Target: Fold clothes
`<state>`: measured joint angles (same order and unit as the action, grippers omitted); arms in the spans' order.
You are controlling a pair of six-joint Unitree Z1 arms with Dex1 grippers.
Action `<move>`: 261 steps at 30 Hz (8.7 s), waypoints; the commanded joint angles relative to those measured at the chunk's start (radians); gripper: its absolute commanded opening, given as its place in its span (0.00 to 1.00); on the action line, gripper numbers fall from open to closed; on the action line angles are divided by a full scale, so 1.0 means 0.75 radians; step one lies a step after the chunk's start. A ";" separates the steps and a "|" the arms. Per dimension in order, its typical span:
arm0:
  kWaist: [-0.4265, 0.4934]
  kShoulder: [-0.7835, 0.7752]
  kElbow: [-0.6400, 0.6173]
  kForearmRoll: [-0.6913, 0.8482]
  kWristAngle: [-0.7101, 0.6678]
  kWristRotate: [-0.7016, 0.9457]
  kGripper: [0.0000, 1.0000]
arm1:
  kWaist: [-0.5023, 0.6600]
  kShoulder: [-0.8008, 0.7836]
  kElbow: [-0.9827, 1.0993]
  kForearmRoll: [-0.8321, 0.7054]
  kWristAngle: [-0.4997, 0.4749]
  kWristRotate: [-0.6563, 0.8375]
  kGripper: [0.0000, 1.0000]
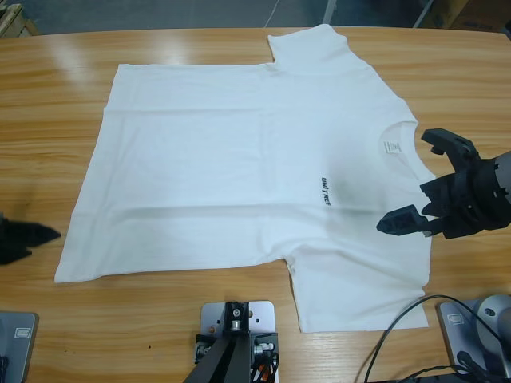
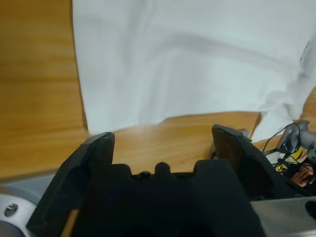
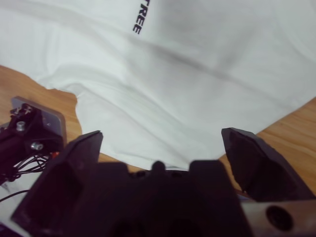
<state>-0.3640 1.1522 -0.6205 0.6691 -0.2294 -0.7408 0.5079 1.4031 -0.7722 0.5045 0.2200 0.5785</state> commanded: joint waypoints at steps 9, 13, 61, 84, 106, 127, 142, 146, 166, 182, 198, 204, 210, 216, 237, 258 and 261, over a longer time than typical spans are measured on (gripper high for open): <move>-0.026 -0.313 0.408 -0.319 0.027 -0.337 0.87 | -0.017 0.029 0.051 -0.020 0.052 0.008 1.00; -0.027 -0.076 0.406 -0.400 0.060 -0.350 0.87 | -0.017 0.015 0.053 -0.020 0.054 0.006 1.00; -0.272 0.184 0.347 -0.431 0.247 -0.503 0.69 | -0.019 -0.069 0.087 -0.030 0.077 0.008 1.00; -0.406 0.300 0.371 -0.540 0.223 -0.606 0.04 | -0.019 -0.087 0.097 -0.032 0.075 0.016 1.00; -0.406 0.172 0.392 -0.544 0.236 -0.571 0.00 | -0.019 -0.096 0.103 -0.037 0.084 0.038 0.95; -0.406 -0.007 0.379 -0.562 0.271 -0.553 0.00 | -0.100 -0.013 0.454 -0.416 0.153 0.458 0.97; -0.406 0.130 0.375 -0.663 0.268 -0.513 0.00 | -0.093 -0.150 0.624 -0.444 0.060 0.681 0.95; -0.406 0.150 0.371 -0.673 0.267 -0.503 0.00 | -0.083 -0.224 0.619 -0.341 0.139 0.674 0.95; -0.406 0.147 0.375 -0.673 0.269 -0.495 0.00 | -0.053 -0.111 0.614 -0.363 0.153 0.620 0.89; -0.406 0.125 0.388 -0.677 0.267 -0.502 0.00 | 0.023 0.025 0.619 -0.422 0.270 0.626 0.80; -0.406 0.106 0.402 -0.677 0.267 -0.503 0.00 | 0.035 0.039 0.621 -0.479 0.265 0.620 0.00; -0.406 0.106 0.402 -0.677 0.267 -0.503 0.00 | 0.043 0.015 0.631 -0.486 0.261 0.632 0.00; -0.406 0.106 0.402 -0.677 0.268 -0.501 0.00 | 0.045 0.009 0.655 -0.492 0.238 0.680 0.89; -0.406 0.104 0.400 -0.681 0.268 -0.499 0.00 | 0.093 0.099 0.633 -0.709 0.321 0.587 0.98; -0.406 0.125 0.437 -0.702 0.268 -0.494 0.00 | 0.137 -0.089 0.225 -0.129 0.225 0.560 1.00; -0.406 0.158 0.436 -0.723 0.269 -0.489 0.00 | 0.137 -0.002 0.346 0.016 0.047 0.676 0.99; -0.406 0.156 0.437 -0.722 0.267 -0.489 0.00 | 0.137 -0.044 0.393 -0.037 0.028 0.705 0.95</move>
<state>-0.6600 1.2455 -0.3225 0.1386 -0.0422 -1.1173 0.6016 1.4072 -0.5672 0.5559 0.2566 1.0617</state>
